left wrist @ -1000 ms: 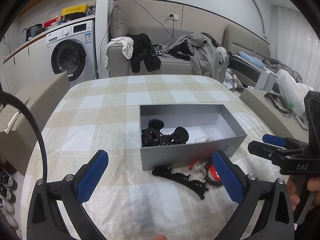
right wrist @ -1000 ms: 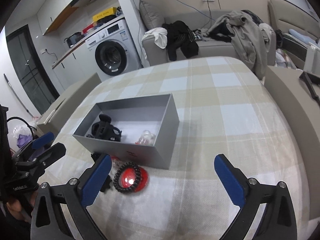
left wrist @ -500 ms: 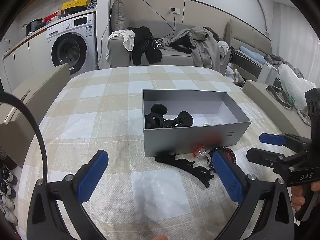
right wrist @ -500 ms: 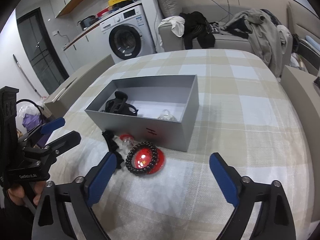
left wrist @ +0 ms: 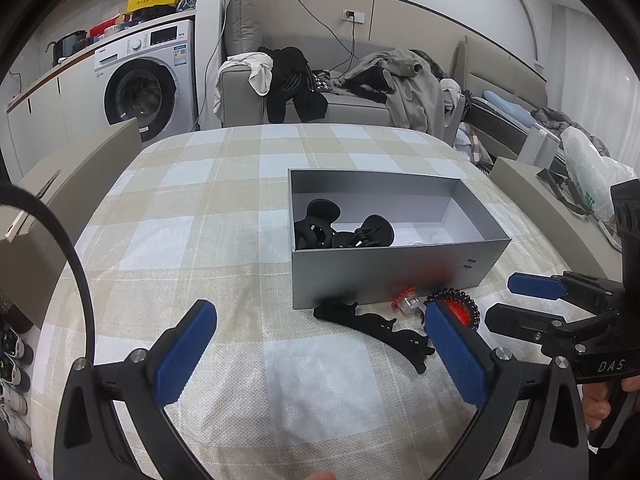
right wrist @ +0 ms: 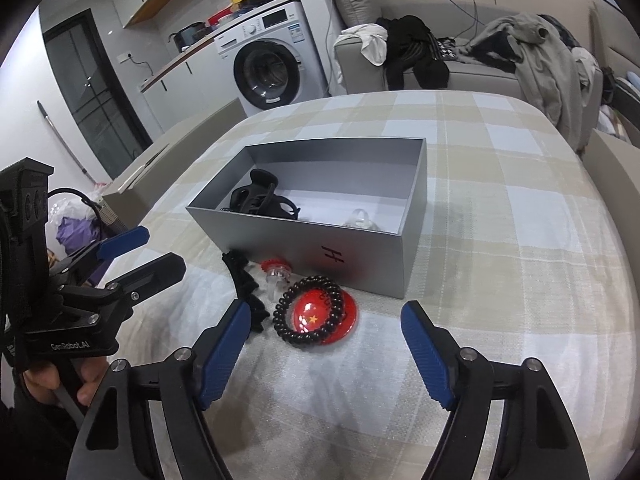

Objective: Organize jewelry
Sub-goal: 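Move the right tool to the black bead bracelet on the red disc, then grasp and lift the black bead bracelet with the right tool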

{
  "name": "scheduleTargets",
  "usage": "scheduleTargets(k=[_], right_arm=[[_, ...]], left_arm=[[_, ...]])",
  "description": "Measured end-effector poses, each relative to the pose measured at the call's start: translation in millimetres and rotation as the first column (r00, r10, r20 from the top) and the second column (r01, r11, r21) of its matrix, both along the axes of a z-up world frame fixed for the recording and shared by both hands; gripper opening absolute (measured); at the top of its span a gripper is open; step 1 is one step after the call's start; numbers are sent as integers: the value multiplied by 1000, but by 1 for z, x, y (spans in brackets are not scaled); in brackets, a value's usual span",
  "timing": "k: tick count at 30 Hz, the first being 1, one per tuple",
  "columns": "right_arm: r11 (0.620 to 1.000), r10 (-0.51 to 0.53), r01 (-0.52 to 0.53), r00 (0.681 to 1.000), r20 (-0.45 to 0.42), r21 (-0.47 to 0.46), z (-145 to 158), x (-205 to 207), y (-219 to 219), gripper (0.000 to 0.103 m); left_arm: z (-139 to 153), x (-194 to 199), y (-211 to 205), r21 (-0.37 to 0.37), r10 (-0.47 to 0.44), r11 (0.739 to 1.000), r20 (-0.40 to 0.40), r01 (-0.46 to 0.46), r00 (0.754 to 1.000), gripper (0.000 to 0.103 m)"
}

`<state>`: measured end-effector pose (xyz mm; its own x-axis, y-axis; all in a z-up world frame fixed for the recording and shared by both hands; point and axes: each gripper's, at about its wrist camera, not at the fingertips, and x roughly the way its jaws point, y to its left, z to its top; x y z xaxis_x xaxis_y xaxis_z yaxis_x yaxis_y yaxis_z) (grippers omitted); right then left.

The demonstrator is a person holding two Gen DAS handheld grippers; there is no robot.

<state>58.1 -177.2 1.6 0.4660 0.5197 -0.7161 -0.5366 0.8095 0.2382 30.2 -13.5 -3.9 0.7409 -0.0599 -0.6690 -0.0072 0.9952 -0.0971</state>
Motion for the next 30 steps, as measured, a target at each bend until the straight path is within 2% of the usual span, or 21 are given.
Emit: scheduleTargets(k=[5,7,12,26,30], right_arm=[[1000,15,-15,999,-32,1,-5,3,4,61],[1000,31,-31,999,-44,-1,-7,3,6,49],[999,34,-34,997,-76,8,-14,6,8,35],[1000,4,-5,996,-94,-9,-21,14,10,28],[1000,-10,8,996,-89,-20,-21,15,9,19]], left_arm=[[-1,1,1,-6,4,1000,-6,-4,1000,101],[-1,2,2,-9,3,1000,-6,-3,1000,101],[-3,3,3,-7,1,1000,-14,-2,1000,101],[-5,3,4,-14,9,1000,-27,-9,1000,101],[-5,4,4,-14,7,1000,-29,-8,1000,101]])
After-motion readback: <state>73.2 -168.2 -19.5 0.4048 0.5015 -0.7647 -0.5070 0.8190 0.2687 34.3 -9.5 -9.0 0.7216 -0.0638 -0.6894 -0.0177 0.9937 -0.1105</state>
